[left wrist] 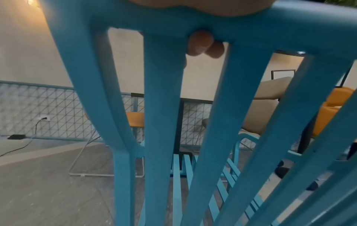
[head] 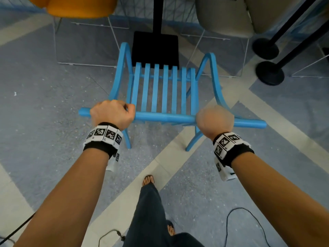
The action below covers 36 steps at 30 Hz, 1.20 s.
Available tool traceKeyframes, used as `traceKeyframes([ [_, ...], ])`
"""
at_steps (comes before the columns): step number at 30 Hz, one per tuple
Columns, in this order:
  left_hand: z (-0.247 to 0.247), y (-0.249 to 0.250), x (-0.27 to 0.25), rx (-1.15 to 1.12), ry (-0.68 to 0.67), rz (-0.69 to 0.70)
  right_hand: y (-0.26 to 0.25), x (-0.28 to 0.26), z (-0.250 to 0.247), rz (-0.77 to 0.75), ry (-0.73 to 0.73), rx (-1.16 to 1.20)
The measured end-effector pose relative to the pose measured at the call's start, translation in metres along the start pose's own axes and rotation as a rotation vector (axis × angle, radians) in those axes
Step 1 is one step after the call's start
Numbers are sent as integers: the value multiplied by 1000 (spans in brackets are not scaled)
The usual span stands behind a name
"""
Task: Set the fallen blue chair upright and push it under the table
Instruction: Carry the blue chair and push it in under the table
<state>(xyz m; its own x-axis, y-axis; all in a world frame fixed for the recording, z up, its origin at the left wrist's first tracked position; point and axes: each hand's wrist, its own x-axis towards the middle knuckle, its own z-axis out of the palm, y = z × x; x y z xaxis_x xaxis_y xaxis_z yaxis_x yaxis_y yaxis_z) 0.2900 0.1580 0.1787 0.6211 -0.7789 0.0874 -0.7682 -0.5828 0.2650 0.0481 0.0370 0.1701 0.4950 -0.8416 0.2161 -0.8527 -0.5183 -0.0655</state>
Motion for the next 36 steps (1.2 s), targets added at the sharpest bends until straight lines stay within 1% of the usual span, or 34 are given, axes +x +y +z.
traceKeyframes([
  [6,2,-8,88,-3,-17,10,-18,86,17,10,-6,10],
  [10,3,-10,132,3,-34,-6,-27,131,28,37,-11,27],
  [19,10,-11,224,23,-76,-11,-36,219,47,31,-4,30],
  [25,13,-1,268,49,-98,-15,-33,263,55,26,-27,34],
  [29,16,2,288,50,-87,-6,-32,285,58,22,-20,39],
  [36,18,1,296,41,-58,31,-29,295,61,16,-46,31],
])
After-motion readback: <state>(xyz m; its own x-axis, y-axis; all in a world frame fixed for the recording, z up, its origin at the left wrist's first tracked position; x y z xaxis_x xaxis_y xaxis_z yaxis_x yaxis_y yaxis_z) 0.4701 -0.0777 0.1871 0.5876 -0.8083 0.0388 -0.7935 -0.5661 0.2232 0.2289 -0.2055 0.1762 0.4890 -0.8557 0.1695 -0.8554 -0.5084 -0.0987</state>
